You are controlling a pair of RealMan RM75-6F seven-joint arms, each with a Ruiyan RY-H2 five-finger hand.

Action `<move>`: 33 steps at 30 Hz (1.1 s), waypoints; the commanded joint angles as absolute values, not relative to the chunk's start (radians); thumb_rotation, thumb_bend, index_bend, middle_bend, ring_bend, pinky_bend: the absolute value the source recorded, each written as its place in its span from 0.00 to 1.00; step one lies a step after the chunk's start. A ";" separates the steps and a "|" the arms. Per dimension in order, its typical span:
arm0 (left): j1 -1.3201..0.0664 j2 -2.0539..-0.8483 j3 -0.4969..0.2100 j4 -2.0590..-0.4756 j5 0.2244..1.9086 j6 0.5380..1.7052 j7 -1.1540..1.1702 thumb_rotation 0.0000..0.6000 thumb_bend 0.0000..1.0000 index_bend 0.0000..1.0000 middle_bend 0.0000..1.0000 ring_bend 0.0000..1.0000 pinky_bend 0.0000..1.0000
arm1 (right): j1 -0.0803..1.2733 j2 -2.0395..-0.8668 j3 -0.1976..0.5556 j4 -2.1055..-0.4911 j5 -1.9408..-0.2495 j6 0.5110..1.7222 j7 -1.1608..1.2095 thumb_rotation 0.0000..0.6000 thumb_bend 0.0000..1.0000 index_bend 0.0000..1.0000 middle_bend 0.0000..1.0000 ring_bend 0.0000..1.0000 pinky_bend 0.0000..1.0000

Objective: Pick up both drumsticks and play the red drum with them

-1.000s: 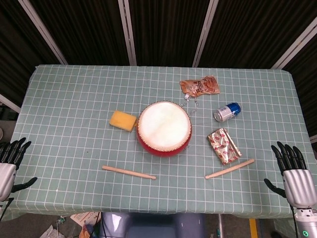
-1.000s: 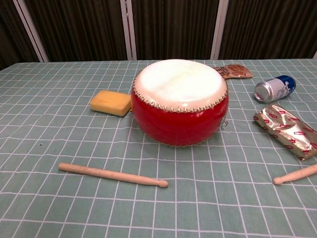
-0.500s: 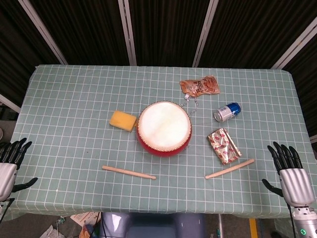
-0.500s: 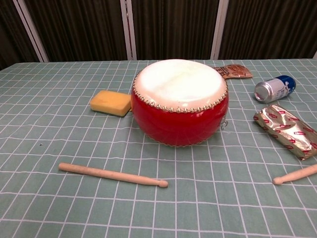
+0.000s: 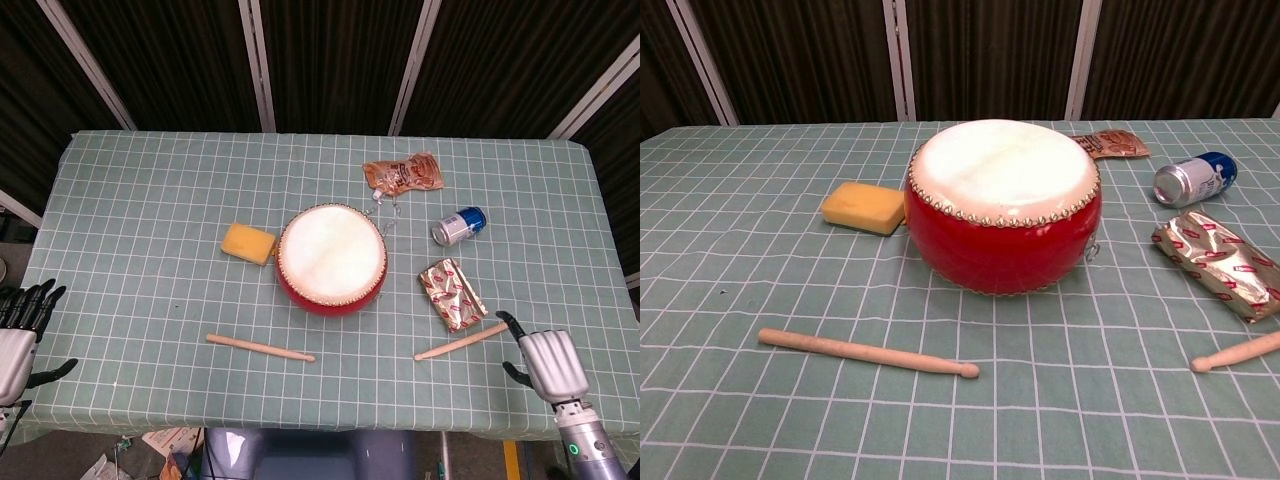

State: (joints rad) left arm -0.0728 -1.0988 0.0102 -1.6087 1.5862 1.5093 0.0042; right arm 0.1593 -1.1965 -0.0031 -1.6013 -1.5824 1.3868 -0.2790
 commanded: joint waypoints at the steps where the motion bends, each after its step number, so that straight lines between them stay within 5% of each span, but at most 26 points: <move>1: -0.072 -1.097 0.010 -1.608 1.586 1.510 -0.001 1.00 0.02 0.00 0.00 0.00 0.00 | 0.189 -1.275 0.019 -1.652 -1.492 1.310 -0.417 1.00 0.20 0.30 1.00 1.00 1.00; 19: -0.075 -1.091 0.013 -1.607 1.589 1.503 -0.014 1.00 0.02 0.00 0.00 0.00 0.00 | 0.226 -1.446 0.076 -1.551 -1.354 1.264 -0.551 1.00 0.30 0.47 1.00 1.00 1.00; 33: -0.077 -1.090 0.012 -1.611 1.583 1.496 -0.014 1.00 0.02 0.00 0.00 0.00 0.00 | 0.268 -1.447 0.121 -1.499 -1.225 1.202 -0.640 1.00 0.33 0.47 1.00 1.00 1.00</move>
State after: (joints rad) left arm -0.0773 -1.0899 0.0124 -1.6106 1.5824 1.4963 -0.0143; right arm 0.2629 -1.4471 0.1143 -1.5049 -1.2422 1.2117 -0.6308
